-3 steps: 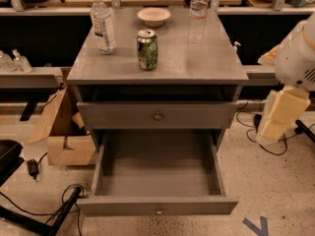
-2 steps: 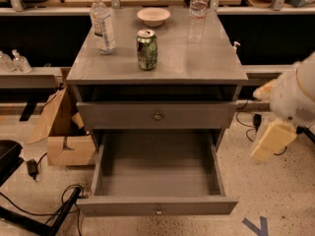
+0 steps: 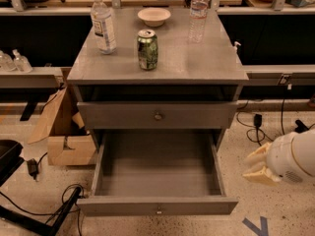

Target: Close middle drawer

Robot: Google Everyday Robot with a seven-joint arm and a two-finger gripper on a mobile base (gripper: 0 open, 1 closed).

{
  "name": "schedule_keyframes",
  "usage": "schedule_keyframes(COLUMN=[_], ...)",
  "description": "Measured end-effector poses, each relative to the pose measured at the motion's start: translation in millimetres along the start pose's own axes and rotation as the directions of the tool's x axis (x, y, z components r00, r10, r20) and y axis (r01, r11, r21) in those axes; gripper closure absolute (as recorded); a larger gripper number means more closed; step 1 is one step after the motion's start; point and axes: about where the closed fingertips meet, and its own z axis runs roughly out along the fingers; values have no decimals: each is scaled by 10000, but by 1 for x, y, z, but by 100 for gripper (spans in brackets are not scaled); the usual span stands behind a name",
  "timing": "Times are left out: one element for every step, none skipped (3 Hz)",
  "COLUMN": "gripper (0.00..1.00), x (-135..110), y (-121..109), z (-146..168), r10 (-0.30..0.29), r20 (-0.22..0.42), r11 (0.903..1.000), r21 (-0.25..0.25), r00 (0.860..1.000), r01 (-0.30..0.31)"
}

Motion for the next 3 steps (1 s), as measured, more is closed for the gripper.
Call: schedule_keyframes(gripper=[86,100,100], x=[20,34,34], y=[9,13,13], z=[27,47,47], r10=[234,445,445], r20=[590,869,869], r11=[9993,9981,9981], r21=[291,375,375], r00=[9980,9952,9952], r01=[-252,-480,-479])
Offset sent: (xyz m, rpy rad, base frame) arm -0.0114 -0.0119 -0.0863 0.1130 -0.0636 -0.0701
